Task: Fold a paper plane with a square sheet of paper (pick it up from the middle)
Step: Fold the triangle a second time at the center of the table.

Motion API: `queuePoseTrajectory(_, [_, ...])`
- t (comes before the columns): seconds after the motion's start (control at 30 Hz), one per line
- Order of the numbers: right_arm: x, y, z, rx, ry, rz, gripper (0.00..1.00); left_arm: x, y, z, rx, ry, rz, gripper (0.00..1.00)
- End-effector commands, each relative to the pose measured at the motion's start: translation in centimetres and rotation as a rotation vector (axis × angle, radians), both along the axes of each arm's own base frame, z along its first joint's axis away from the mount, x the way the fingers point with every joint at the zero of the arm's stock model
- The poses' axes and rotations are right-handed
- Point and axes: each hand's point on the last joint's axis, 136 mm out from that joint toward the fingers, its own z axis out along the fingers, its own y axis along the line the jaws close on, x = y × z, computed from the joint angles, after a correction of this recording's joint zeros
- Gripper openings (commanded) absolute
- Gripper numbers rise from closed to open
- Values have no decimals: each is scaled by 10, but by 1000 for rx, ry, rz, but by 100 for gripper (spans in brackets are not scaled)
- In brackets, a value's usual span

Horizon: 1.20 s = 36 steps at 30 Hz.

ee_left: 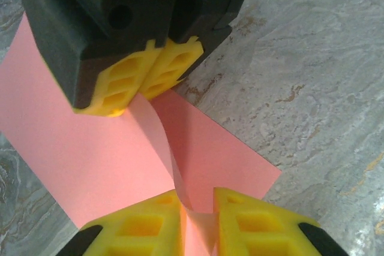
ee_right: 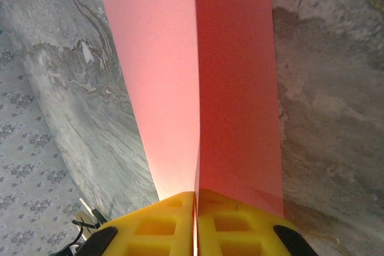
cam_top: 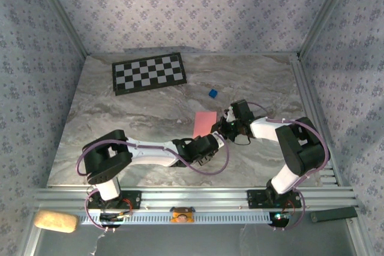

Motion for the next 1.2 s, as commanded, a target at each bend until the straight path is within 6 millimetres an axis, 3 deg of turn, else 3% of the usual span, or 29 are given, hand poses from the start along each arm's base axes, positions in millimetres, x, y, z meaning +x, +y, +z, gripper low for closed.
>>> queuePoseTrajectory(0.0, [-1,-1,5,16,2,-6,10,3,-10,10,-21,-23,-3,13])
queuePoseTrajectory(0.2, [-1,-2,8,15,-11,-7,12,2,-11,14,-49,-14,7,0])
queuePoseTrajectory(0.37, [0,-11,11,-20,-33,-22,18,0,-13,19,-106,53,19,0])
queuePoseTrajectory(0.7, [-4,-68,30,-183,-129,-162,40,0,-11,31,-371,474,46,0])
queuePoseTrajectory(0.9, [-17,-66,43,-160,-186,-144,28,1,-11,33,-458,633,41,0])
queuePoseTrajectory(1.17, [-39,-52,30,-163,-169,-78,9,8,-8,30,-484,680,75,0])
